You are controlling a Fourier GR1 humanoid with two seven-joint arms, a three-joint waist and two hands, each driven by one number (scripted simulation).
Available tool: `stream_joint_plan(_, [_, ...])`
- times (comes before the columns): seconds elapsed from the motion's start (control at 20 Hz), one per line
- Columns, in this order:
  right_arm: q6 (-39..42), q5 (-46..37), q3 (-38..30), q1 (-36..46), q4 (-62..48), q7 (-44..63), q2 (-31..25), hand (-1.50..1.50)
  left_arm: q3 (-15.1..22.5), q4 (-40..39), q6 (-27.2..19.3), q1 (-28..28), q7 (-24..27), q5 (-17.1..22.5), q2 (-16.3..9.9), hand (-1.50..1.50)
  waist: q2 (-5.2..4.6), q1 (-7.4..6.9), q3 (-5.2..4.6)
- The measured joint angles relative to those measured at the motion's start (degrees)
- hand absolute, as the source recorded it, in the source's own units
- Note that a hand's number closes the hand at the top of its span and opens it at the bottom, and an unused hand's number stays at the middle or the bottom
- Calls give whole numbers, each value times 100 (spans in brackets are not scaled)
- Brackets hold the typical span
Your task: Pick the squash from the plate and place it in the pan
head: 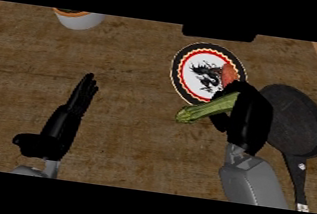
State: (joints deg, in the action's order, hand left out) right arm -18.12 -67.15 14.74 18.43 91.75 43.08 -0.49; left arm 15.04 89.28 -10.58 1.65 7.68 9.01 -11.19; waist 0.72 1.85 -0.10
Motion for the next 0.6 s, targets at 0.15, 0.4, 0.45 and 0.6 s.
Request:
stream_joint_plan(0.15, [-180, -188, -167, -121, 199, 300, -10, 150, 12, 57, 81, -84, 46, -47, 4, 0, -33, -92, 5])
stream_joint_plan(0.4, [-685, -219, -716, -351, 29, -19, -429, 150, -26, 82, 165, 2, 1, -97, 66, 0, -64, -155, 8])
stream_joint_plan(0.45, [-789, -279, -804, -420, -33, -91, -542, 150, -1, 36, 177, -62, 95, -119, 100, 0, -67, -159, 10])
stream_joint_plan(0.6, [-1180, -291, -1154, -455, -342, -370, -851, 150, -34, -10, 178, 56, 4, -146, 145, 0, -76, -172, 11])
